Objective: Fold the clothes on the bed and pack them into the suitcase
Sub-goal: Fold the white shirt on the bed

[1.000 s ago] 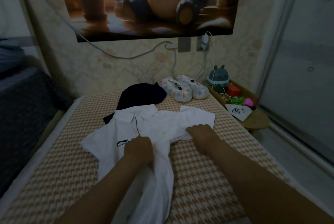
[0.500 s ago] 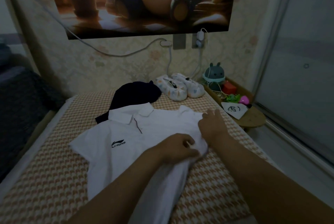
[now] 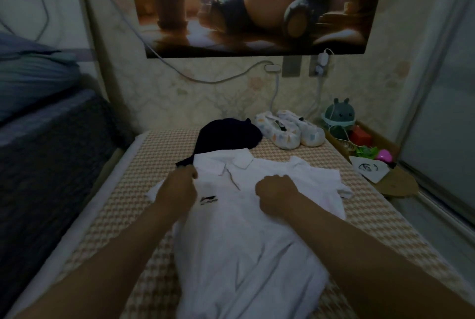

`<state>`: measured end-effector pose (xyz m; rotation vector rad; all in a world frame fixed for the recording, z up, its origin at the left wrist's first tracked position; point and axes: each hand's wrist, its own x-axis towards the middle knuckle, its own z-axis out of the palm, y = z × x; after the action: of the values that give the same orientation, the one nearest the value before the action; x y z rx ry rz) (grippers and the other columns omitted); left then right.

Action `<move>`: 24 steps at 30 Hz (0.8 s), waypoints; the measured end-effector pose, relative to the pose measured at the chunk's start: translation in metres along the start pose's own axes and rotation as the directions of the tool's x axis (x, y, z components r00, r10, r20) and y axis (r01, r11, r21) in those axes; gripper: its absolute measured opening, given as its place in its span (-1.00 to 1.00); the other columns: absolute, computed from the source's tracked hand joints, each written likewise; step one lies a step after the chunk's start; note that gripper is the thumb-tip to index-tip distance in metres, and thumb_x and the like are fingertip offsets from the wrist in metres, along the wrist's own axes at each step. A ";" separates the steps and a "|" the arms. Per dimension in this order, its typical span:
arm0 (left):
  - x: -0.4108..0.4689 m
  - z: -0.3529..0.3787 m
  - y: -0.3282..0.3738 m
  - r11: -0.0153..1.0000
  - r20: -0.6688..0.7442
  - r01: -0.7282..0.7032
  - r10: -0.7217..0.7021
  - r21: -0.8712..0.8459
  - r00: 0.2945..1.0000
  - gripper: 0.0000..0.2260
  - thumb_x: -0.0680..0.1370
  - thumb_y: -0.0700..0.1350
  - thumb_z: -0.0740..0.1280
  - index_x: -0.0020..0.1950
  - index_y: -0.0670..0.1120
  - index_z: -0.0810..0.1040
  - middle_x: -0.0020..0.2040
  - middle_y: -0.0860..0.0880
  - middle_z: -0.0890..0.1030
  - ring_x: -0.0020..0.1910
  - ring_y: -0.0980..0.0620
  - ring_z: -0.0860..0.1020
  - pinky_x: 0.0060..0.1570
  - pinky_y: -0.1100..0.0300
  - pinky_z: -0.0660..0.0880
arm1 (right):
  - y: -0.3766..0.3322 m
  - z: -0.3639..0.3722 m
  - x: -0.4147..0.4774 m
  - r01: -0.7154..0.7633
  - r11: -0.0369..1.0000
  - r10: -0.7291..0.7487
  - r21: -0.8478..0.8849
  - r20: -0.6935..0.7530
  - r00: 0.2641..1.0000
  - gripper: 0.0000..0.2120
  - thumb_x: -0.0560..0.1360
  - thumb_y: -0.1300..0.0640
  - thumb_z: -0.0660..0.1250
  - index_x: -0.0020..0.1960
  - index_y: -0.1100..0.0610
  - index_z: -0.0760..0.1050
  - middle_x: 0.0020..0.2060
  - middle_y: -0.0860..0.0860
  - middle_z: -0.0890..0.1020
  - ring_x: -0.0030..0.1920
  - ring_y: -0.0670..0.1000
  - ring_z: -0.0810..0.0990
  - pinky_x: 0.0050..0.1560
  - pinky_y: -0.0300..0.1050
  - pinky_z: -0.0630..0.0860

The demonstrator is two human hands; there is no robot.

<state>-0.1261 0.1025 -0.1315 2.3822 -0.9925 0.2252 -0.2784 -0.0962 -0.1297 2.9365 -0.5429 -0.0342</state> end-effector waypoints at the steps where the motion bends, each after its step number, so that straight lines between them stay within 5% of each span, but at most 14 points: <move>1: -0.002 -0.008 -0.016 0.997 -0.023 0.075 -0.075 0.004 0.997 -0.80 0.52 -0.40 0.20 0.10 -0.32 0.53 0.02 -0.23 0.54 -0.05 -0.09 0.49 -0.04 0.18 0.35 | -0.015 -0.004 0.007 0.031 0.997 -0.028 0.070 -0.042 0.999 -0.69 0.57 0.12 0.13 0.27 0.06 0.46 0.22 0.06 0.51 0.20 0.10 0.48 0.29 0.02 0.30; 4: -0.012 -0.017 -0.054 0.947 0.040 0.311 -0.315 0.077 0.948 -0.75 0.61 -0.17 0.19 0.21 -0.28 0.46 0.21 -0.26 0.49 0.11 -0.16 0.48 0.07 0.10 0.42 | -0.064 -0.007 0.028 0.132 0.937 -0.108 0.324 -0.092 0.990 -0.68 0.59 0.12 0.16 0.30 0.03 0.48 0.23 0.04 0.49 0.21 0.09 0.48 0.23 -0.06 0.33; 8: -0.017 -0.005 -0.088 0.833 0.222 0.531 -0.553 0.154 0.803 -0.32 0.55 0.25 0.20 0.51 -0.17 0.23 0.48 -0.21 0.25 0.39 -0.17 0.30 0.37 0.02 0.30 | -0.125 0.002 0.045 0.189 0.838 -0.141 0.512 -0.131 0.981 -0.65 0.58 -0.10 0.21 0.22 0.09 0.53 0.10 0.04 0.59 0.10 0.06 0.56 0.02 -0.14 0.41; 10: -0.010 -0.003 -0.094 0.860 0.206 0.510 -0.500 0.001 0.841 -0.63 0.58 0.07 0.24 0.20 -0.18 0.54 0.23 -0.20 0.52 0.15 -0.12 0.49 0.11 0.11 0.49 | -0.143 0.009 0.049 0.143 0.809 -0.116 0.570 -0.083 0.990 -0.48 0.51 -0.24 0.25 0.31 0.08 0.44 0.11 0.02 0.59 0.08 0.04 0.57 0.04 -0.13 0.44; 12: -0.002 -0.009 -0.092 0.856 0.122 0.445 -0.428 -0.262 0.895 -0.80 0.60 -0.10 0.24 -0.16 -0.16 0.54 -0.11 -0.11 0.59 -0.10 -0.07 0.53 -0.26 0.23 0.45 | -0.148 0.018 0.053 0.127 0.813 -0.115 0.568 -0.057 0.992 -0.43 0.51 -0.23 0.27 0.38 0.09 0.35 0.14 0.04 0.59 0.09 0.05 0.57 0.07 -0.11 0.47; 16: 0.016 -0.035 -0.081 0.744 -0.046 0.327 -0.432 -0.583 0.901 -0.72 0.65 -0.02 0.14 0.24 -0.16 0.44 0.13 -0.09 0.52 0.05 -0.05 0.50 0.00 0.16 0.43 | -0.138 0.019 0.058 0.127 0.785 -0.039 0.606 -0.156 0.987 -0.67 0.59 0.04 0.19 0.34 0.03 0.38 0.07 0.07 0.62 0.01 0.07 0.58 0.06 -0.05 0.51; 18: 0.022 -0.048 -0.078 0.824 -0.146 0.270 -0.386 -0.498 0.911 -0.77 0.66 -0.03 0.14 0.22 -0.12 0.42 0.06 -0.06 0.52 0.03 -0.06 0.51 -0.12 0.18 0.37 | -0.133 0.021 0.060 0.115 0.781 -0.016 0.614 -0.164 0.986 -0.66 0.57 0.08 0.19 0.35 0.00 0.39 0.14 0.02 0.59 0.09 0.04 0.56 0.14 -0.07 0.49; 21: 0.025 -0.071 -0.078 0.964 -0.316 0.260 -0.264 -0.056 0.911 -0.81 0.63 -0.03 0.20 0.18 -0.09 0.45 0.02 -0.13 0.59 -0.13 -0.10 0.50 -0.25 0.16 0.30 | -0.132 0.030 0.062 0.135 0.835 -0.070 0.533 -0.140 0.988 -0.60 0.55 -0.04 0.21 0.37 -0.05 0.37 0.20 0.00 0.51 0.18 0.03 0.49 0.23 -0.06 0.43; 24: 0.029 -0.078 -0.082 0.903 -0.122 0.427 -0.429 -0.038 0.895 -0.60 0.61 0.09 0.23 0.31 -0.16 0.45 0.24 -0.20 0.53 0.13 -0.18 0.51 -0.07 0.11 0.38 | -0.135 0.037 0.061 0.153 0.913 -0.094 0.379 -0.169 0.981 -0.62 0.57 -0.05 0.17 0.37 -0.04 0.37 0.17 0.03 0.46 0.17 0.08 0.44 0.20 0.00 0.41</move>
<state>-0.0437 0.1748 -0.0906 2.4702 -0.3888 0.2018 -0.1758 0.0009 -0.1870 3.3201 -0.3753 0.3118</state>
